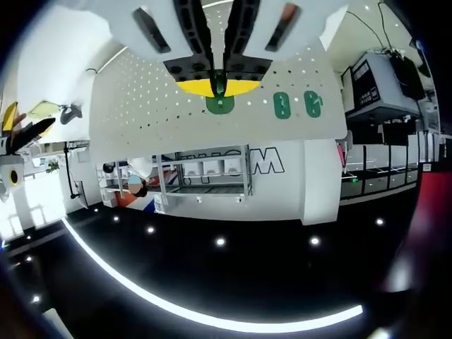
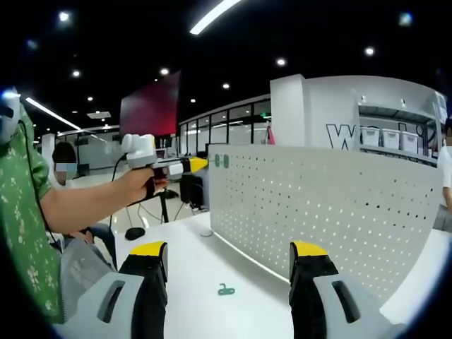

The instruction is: Insert the hook assembly into the mounting plate slot until the hook locks in place.

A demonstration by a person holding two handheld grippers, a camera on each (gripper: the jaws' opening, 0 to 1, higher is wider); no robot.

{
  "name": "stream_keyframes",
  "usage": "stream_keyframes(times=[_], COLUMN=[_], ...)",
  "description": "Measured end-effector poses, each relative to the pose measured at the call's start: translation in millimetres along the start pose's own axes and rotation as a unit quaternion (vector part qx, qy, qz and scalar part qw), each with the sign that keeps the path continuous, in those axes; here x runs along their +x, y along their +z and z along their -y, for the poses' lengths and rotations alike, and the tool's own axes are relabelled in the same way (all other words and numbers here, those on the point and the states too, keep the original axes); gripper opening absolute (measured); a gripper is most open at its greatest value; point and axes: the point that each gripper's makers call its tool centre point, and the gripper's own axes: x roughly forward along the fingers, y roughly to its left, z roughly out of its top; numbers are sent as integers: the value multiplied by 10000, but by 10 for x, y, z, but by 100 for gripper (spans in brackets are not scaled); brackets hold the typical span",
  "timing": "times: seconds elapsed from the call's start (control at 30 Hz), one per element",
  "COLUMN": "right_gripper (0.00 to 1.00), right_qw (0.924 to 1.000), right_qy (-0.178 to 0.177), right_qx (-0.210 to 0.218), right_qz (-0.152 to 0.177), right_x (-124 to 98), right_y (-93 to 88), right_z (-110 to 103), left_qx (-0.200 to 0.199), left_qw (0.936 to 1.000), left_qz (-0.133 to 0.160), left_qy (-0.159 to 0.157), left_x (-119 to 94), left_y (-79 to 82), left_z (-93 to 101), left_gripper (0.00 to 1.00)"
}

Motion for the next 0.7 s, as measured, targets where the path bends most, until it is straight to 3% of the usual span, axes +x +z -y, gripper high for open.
stream_keyframes(times=[0.37, 0.7], right_gripper=[71, 71], right_qw=[10000, 10000], right_qy=[-34, -63], right_qx=[-22, -20], right_qz=[-11, -36], right_x=[-3, -5], right_y=[20, 18], right_z=[53, 93], left_qx=[-20, -61], left_qw=[9993, 9985], left_qz=[151, 197], left_qy=[337, 502], left_x=[226, 395], left_y=[134, 125], left_z=[-155, -256], left_gripper=[4, 4])
